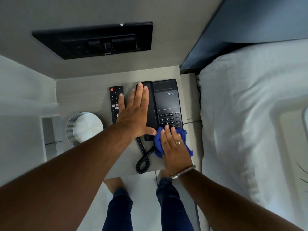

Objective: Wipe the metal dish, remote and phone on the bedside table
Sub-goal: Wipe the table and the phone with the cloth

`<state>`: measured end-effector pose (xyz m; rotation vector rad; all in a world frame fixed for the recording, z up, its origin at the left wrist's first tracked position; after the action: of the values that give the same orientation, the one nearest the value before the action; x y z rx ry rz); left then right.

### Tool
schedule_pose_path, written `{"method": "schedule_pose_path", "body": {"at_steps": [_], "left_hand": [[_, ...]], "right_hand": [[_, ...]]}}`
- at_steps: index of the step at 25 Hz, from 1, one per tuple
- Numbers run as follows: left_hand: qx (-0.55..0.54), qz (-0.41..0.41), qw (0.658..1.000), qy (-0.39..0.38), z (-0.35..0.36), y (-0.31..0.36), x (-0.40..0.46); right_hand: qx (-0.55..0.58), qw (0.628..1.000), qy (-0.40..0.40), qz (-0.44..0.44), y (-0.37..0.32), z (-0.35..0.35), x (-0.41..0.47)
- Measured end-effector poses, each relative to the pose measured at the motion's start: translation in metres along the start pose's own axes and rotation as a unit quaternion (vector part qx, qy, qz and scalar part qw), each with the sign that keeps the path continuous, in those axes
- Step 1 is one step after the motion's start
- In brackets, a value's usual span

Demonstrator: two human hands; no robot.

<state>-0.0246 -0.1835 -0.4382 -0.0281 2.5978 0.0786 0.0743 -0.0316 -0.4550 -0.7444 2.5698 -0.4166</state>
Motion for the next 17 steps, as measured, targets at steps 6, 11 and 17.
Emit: {"method": "schedule_pose_path", "body": {"at_steps": [6,11,17], "left_hand": [[-0.013,0.007,1.000,0.006,0.004,-0.003,-0.001],[-0.020,0.004,1.000,0.010,0.006,-0.004,0.002],[-0.028,0.006,0.999,0.018,0.007,-0.006,0.003]], "right_hand": [[0.148,0.927,0.084,0.335,0.070,-0.001,-0.044],[0.176,0.905,0.314,0.227,0.059,-0.093,0.015],[0.038,0.989,0.081,0.118,0.054,-0.112,0.153]]}}
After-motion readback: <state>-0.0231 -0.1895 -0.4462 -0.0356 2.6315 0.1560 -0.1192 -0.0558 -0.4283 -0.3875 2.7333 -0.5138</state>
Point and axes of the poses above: each hand's wrist, its own x-axis towards the middle knuckle, its own z-axis out of the palm, y = z × x, the point moved 5 cm from there along x, towards the middle knuckle, and after that the axes turned 8 degrees about -z, right-handed, at the moved point
